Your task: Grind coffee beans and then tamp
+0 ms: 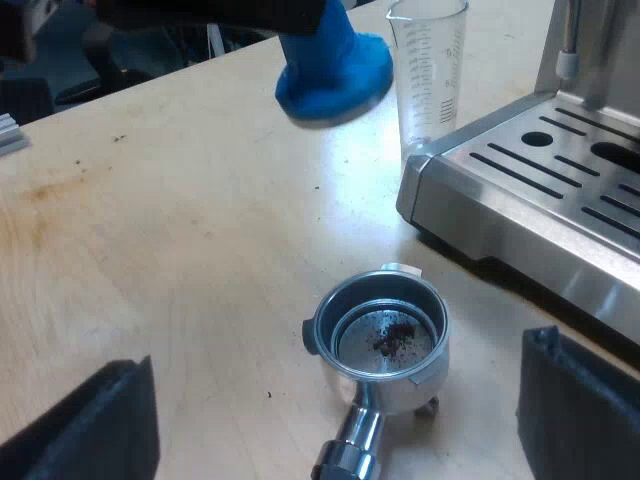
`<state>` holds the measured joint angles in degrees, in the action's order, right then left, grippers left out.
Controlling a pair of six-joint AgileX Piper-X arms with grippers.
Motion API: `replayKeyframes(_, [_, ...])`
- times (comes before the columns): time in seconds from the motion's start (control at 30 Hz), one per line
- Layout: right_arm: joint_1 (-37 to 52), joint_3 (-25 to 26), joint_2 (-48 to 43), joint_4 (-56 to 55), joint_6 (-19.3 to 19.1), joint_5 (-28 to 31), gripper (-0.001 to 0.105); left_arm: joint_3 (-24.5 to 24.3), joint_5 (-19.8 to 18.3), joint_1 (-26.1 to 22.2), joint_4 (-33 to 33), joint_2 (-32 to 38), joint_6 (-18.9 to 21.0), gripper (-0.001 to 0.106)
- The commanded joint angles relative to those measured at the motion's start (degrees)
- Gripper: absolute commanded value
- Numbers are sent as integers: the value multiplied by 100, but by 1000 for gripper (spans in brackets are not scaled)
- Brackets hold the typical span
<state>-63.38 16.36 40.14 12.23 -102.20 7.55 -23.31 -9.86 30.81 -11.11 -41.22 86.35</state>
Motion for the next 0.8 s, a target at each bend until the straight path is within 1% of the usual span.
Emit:
replayKeyframes(0.03, [26, 18, -29, 85, -87, -61, 82, -52, -22, -214, -63, 56, 89, 0])
replayKeyframes(0.13, [26, 18, -29, 85, -87, -61, 82, -9, -21, -360, -137, 56, 89, 0])
replayKeyframes(0.27, [26, 18, -29, 85, -87, -61, 82, 245, -21, -597, -137, 56, 89, 0])
replayKeyframes(0.37, [26, 18, -29, 75, -87, -61, 82, 414, -21, -685, -137, 56, 89, 0])
replayKeyframes(0.6, [26, 18, -29, -106, -87, -61, 82, 739, -21, -686, -96, 31, 89, 0])
replayKeyframes(0.8, [26, 18, -29, -216, -39, -76, 82, 801, -21, -686, 85, -427, 89, 0])
